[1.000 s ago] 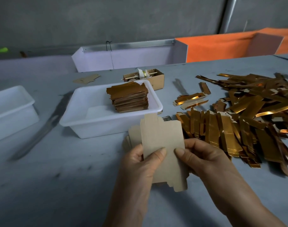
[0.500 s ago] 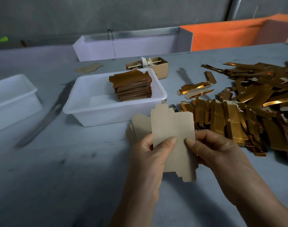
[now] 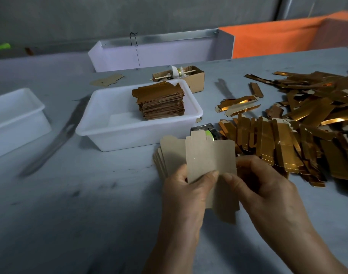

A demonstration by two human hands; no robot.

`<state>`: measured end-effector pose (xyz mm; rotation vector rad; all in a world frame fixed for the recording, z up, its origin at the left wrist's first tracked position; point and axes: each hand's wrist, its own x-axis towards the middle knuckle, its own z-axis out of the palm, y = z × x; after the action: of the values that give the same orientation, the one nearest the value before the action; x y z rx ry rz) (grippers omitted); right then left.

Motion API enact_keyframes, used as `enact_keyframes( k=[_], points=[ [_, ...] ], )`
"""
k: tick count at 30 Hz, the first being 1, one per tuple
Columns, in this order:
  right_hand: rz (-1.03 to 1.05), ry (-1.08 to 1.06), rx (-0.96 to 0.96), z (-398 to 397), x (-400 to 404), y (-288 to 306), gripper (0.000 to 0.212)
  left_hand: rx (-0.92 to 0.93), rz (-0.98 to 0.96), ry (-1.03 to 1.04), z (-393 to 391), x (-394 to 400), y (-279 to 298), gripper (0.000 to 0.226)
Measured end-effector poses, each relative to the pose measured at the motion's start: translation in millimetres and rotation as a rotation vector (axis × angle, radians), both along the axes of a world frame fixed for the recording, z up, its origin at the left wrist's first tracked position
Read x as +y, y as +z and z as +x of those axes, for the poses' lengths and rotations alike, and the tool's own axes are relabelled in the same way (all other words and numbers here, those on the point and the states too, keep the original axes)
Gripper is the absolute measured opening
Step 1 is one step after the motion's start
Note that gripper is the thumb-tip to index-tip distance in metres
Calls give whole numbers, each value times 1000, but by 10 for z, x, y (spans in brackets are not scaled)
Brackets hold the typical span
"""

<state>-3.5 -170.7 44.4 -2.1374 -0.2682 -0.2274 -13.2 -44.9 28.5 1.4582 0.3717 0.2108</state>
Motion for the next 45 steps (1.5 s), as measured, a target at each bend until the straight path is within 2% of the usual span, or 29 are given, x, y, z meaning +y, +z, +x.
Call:
enact_keyframes(
  k=[4, 7, 11, 14, 18, 20, 22, 25, 27, 32, 39, 42, 43, 45],
  points=[
    [92, 36, -54, -70, 71, -19, 20, 8, 2, -13, -12, -8, 13, 13],
    [145, 103, -71, -96, 125, -42, 24, 23, -26, -84, -49, 1, 54, 4],
    [123, 114, -83, -71, 122, -41, 23, -1, 16, -219, -79, 38, 89, 32],
    [69, 125, -65, -63, 99, -22, 20, -82, 150, -271, -104, 50, 122, 25],
    [198, 88, 127, -43, 63, 16, 28, -63, 182, -249, -117, 116, 104, 17],
    [262, 26, 199, 13, 11, 22, 44, -37, 182, -301, -138, 128, 124, 18],
    [398, 74, 358, 71, -21, 44, 56, -19, 182, -366, -160, 127, 148, 17],
    [536, 175, 512, 132, -16, 47, 45, 27, 125, -427, -175, 114, 174, 12],
    [566, 158, 534, 169, 8, 30, 37, 53, 93, -388, -166, 109, 165, 10],
    [568, 146, 538, 194, 43, 11, 35, 31, 157, -266, -172, 108, 117, 2],
    [531, 166, 575, 193, -44, -4, 32, 59, 160, -137, -186, 101, 16, 13],
    [530, 124, 530, 173, -7, -16, 39, -27, 365, -15, -205, 18, -12, 9],
    [543, 112, 520, 169, 8, -19, 41, -57, 505, 32, -216, -19, 4, 6],
    [573, 86, 505, 164, 36, -27, 43, -129, 824, 84, -223, -73, 30, 14]
  ],
)
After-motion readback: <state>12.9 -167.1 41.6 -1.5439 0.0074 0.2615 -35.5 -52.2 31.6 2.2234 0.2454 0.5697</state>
